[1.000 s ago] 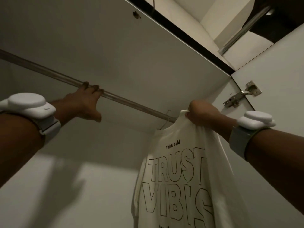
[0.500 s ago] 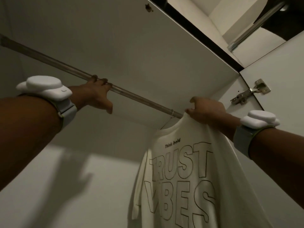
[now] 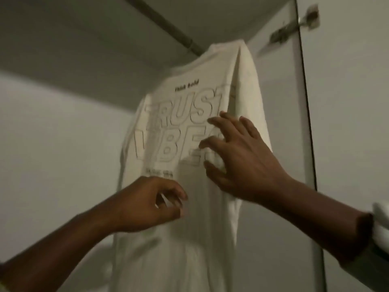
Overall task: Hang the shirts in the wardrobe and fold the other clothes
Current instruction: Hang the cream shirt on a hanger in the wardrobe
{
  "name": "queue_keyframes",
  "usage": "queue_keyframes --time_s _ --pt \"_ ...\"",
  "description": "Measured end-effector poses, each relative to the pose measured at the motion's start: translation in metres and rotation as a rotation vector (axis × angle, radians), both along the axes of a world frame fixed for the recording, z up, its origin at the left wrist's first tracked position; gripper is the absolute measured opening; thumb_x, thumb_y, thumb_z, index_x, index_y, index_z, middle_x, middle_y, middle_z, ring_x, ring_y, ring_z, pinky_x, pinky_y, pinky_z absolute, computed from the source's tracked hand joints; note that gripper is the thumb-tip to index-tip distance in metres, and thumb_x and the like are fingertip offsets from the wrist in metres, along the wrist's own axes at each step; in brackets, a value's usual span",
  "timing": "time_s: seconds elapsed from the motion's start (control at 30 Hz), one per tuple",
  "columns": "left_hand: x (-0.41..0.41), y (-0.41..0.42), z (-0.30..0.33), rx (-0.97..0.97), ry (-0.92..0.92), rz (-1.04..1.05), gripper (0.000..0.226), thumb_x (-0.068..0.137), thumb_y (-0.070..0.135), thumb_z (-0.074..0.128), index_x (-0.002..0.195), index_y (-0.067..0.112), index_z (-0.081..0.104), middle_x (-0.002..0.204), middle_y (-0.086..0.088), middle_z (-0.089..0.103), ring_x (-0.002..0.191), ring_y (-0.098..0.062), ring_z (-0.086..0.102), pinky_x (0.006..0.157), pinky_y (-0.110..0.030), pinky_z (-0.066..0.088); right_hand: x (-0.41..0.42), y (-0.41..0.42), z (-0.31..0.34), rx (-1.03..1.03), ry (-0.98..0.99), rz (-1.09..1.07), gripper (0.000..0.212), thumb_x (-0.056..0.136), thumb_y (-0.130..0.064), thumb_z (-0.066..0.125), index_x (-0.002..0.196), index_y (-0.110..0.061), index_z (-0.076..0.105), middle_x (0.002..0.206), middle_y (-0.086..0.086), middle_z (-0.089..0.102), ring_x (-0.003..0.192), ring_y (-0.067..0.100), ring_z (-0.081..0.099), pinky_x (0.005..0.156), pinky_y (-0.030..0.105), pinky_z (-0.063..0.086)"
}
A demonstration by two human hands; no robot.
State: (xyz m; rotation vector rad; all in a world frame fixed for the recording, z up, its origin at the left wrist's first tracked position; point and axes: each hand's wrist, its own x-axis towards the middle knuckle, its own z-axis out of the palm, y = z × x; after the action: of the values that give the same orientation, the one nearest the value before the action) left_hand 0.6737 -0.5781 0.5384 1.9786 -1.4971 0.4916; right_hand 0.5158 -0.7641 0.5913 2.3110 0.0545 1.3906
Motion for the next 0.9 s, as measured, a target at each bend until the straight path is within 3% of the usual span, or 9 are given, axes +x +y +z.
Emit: queue_keyframes --time_s 0.07,0.17,0.3,0.43,0.5,0.6,0.7,0.8,0.9 --pt "-0.013 -0.018 -0.055 0.16 0.087 -0.074 0.021 0.087 0.046 0.078 0.108 0.043 0.074 0.098 0.026 0.073 0.087 -0.001 0.07 0.079 -0.022 0.058 -0.018 -0.001 -0.066 0.025 0.144 0.034 0.037 0.094 -0.051 0.056 0.124 -0.033 0.067 0.153 0.005 0.048 0.148 0.025 0.036 0.123 0.047 0.027" --pt "-0.033 -0.036 -0.139 0.384 0.198 -0.136 0.028 0.087 0.049 0.077 0.114 0.045 0.073 0.099 0.028 0.072 0.088 0.002 0.069 0.086 -0.027 0.058 -0.052 -0.008 -0.173 0.304 0.43 0.089 0.034 0.096 -0.053 0.054 0.122 -0.036 0.068 0.143 -0.006 0.056 0.134 0.012 0.047 0.11 0.033 0.037" --pt "-0.066 -0.037 -0.246 0.506 0.387 -0.194 0.024 0.086 0.046 0.078 0.11 0.043 0.074 0.099 0.025 0.074 0.089 -0.001 0.071 0.086 -0.028 0.059 -0.106 -0.018 -0.332 0.807 0.671 0.078 0.044 0.099 -0.061 0.052 0.14 -0.044 0.056 0.157 -0.017 0.041 0.143 -0.001 0.034 0.118 0.029 0.033" --pt "-0.092 -0.03 -0.329 0.509 0.389 -0.189 0.031 0.085 0.05 0.079 0.114 0.039 0.073 0.11 0.025 0.071 0.102 0.005 0.066 0.092 -0.024 0.055 -0.15 -0.017 -0.442 1.002 0.86 0.089 0.051 0.101 -0.057 0.051 0.15 -0.056 0.034 0.166 -0.022 0.02 0.152 -0.001 0.015 0.126 0.025 0.015" --pt "-0.111 -0.024 -0.361 0.499 0.338 -0.217 0.038 0.085 0.055 0.075 0.118 0.036 0.072 0.117 0.023 0.069 0.11 0.006 0.062 0.096 -0.024 0.052 -0.169 -0.011 -0.48 1.109 0.931 0.099 0.053 0.095 -0.073 0.044 0.145 -0.059 0.034 0.165 -0.022 0.02 0.151 -0.002 0.014 0.125 0.021 0.013" --pt "-0.154 -0.02 -0.399 0.404 0.246 -0.24 0.035 0.085 0.052 0.071 0.115 0.035 0.07 0.118 0.023 0.068 0.112 0.004 0.06 0.101 -0.025 0.047 -0.209 0.001 -0.518 1.31 0.911 0.144 0.079 0.074 -0.091 0.036 0.14 -0.049 0.053 0.153 -0.026 0.031 0.144 -0.008 0.025 0.118 0.009 0.015" --pt "-0.19 -0.012 -0.423 0.336 0.2 -0.179 0.036 0.085 0.057 0.069 0.115 0.037 0.069 0.123 0.025 0.067 0.123 0.007 0.057 0.116 -0.027 0.035 -0.238 0.01 -0.538 1.463 0.828 0.225 0.035 0.094 -0.056 0.065 0.126 -0.043 0.066 0.138 -0.022 0.056 0.128 -0.01 0.049 0.113 0.017 0.036" --pt "-0.23 0.001 -0.436 0.276 0.369 -0.085 0.034 0.082 0.061 0.064 0.112 0.044 0.068 0.127 0.036 0.059 0.128 0.014 0.049 0.11 -0.011 0.033 -0.265 0.013 -0.55 1.526 0.815 0.267 0.025 0.092 -0.044 0.068 0.117 -0.04 0.073 0.124 -0.022 0.064 0.117 -0.007 0.058 0.103 0.018 0.044" --pt "-0.248 0.021 -0.442 0.258 0.45 -0.03 0.03 0.084 0.058 0.067 0.109 0.041 0.072 0.127 0.033 0.06 0.123 0.006 0.056 0.103 -0.019 0.047 -0.268 0.017 -0.557 1.546 0.785 0.291 0.021 0.092 -0.043 0.069 0.111 -0.042 0.074 0.118 -0.025 0.066 0.115 -0.008 0.059 0.101 0.017 0.045"
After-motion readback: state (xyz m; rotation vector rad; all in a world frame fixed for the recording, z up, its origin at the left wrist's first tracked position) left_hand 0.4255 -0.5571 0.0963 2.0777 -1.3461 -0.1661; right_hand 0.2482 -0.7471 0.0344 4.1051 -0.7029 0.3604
